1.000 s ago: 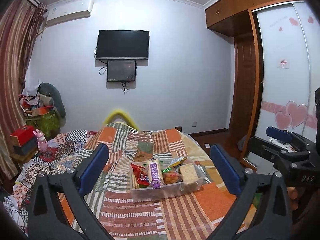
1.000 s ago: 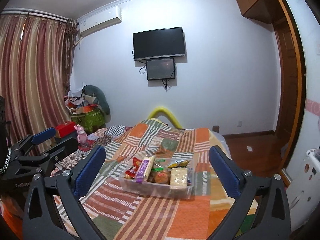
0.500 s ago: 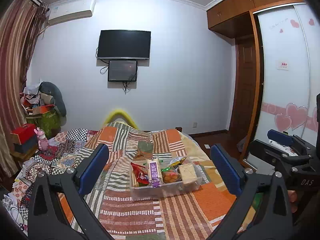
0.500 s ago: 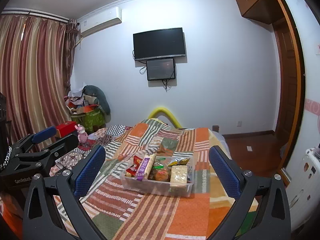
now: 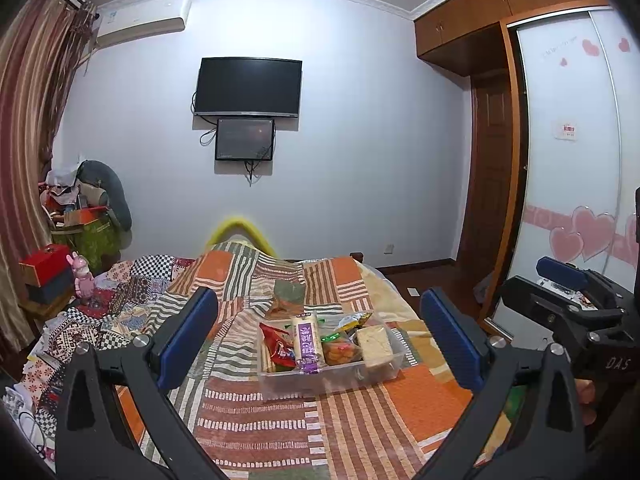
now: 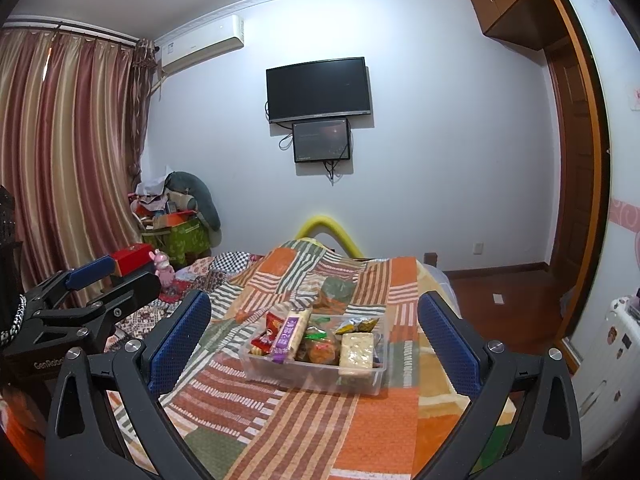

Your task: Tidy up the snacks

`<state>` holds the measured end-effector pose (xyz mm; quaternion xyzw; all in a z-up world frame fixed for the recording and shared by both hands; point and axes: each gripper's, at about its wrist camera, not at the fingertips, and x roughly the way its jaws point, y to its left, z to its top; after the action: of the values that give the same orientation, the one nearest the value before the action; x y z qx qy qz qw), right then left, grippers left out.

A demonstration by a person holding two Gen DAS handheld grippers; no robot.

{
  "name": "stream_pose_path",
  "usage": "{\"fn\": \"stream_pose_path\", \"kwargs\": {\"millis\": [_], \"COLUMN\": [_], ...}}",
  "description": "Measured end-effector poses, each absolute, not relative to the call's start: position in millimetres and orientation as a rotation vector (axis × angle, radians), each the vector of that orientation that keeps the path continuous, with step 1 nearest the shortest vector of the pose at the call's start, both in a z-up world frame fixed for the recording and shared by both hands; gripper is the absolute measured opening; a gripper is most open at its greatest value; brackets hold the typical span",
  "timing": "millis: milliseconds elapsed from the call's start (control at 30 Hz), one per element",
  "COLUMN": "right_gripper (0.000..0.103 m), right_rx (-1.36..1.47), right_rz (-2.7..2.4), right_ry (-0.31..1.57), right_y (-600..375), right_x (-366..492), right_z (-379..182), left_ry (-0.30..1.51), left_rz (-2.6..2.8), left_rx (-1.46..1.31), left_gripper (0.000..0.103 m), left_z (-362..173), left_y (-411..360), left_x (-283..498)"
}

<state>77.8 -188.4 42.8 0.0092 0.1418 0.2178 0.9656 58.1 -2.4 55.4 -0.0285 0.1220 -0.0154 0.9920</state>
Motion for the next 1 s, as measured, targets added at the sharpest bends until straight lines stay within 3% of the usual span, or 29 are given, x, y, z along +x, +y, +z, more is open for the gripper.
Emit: {"fn": "stream_pose_path", "kwargs": {"millis": [1000], "right_gripper": [0.103], "right_rx": [0.021], "right_rz": [0.441], "right_ry": [0.281], "right_y": [-187.4], "right_x": [79.0], "right_z": [47.7], "left_ry": [0.250], "left_rz": [-0.057], "left_rx": [-0.055], "left_gripper": [0.103], "left_z": [53.2], "left_y": [-3.6], "left_x": [60.4]}}
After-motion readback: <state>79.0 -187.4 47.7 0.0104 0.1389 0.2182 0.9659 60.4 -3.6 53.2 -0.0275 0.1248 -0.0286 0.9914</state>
